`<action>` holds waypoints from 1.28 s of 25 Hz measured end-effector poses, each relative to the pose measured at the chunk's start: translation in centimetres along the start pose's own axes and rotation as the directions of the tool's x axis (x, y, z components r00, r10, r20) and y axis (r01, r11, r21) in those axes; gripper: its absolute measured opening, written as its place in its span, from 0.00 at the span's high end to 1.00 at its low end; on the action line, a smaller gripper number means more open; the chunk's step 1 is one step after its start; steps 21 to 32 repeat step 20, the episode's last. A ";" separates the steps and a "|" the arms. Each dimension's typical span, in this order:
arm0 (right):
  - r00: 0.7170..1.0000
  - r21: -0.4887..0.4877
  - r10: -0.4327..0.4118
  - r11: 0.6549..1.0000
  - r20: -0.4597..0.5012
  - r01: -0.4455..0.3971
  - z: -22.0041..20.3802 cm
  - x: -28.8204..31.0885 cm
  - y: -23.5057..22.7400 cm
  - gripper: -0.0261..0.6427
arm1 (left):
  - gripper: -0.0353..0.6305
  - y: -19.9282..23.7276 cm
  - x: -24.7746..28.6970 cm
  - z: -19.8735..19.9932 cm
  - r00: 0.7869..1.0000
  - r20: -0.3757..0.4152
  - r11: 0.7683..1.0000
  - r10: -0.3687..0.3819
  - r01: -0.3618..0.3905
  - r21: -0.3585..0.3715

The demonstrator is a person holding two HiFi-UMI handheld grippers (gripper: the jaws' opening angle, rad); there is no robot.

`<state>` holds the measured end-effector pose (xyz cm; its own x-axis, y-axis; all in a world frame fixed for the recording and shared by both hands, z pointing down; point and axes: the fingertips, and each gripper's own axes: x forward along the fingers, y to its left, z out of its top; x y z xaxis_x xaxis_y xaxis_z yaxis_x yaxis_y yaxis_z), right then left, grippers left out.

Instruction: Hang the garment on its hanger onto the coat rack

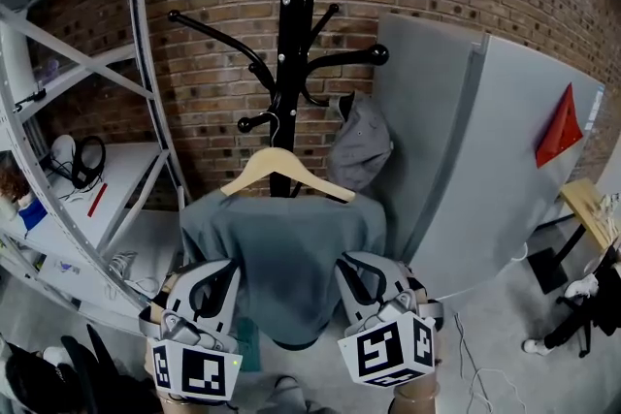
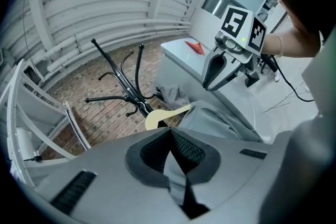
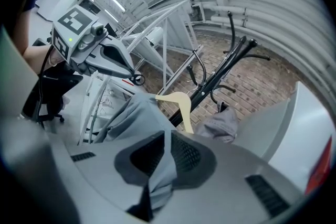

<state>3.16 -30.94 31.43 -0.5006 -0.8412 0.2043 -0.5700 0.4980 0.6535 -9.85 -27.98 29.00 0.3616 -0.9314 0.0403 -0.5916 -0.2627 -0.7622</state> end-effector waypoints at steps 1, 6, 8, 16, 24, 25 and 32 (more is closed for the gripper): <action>1.000 -0.001 -0.003 1.000 0.003 0.003 0.1 0.0 0.0 0.88 | 0.94 -0.1 0.0 -0.1 1.000 0.002 1.000 -0.008 0.008 -0.009; 1.000 -0.002 -0.010 1.000 0.005 0.010 0.4 0.2 -0.2 0.89 | 0.94 -0.8 0.1 -1.2 0.998 -0.040 0.999 -0.040 0.040 -0.014; 1.000 -0.004 -0.003 1.000 0.005 0.003 0.5 0.4 0.0 0.89 | 0.94 -0.8 0.2 -1.7 0.997 -0.065 0.999 -0.040 0.039 -0.008; 1.000 0.007 0.003 1.000 0.011 -0.003 0.4 1.2 -0.4 0.89 | 0.94 -0.1 1.2 -3.0 0.994 -0.113 1.000 0.008 -0.010 -0.011; 1.000 0.009 0.000 1.000 0.004 0.000 0.0 1.4 -1.2 0.89 | 0.94 0.0 1.7 -2.2 0.998 -0.070 0.999 0.002 -0.006 -0.052; 1.000 0.009 0.000 1.000 0.004 0.000 0.0 1.4 -1.2 0.89 | 0.94 0.0 1.7 -2.2 0.998 -0.070 0.999 0.002 -0.006 -0.052; 1.000 0.009 0.000 1.000 0.004 0.000 0.0 1.4 -1.2 0.89 | 0.94 0.0 1.7 -2.2 0.998 -0.070 0.999 0.002 -0.006 -0.052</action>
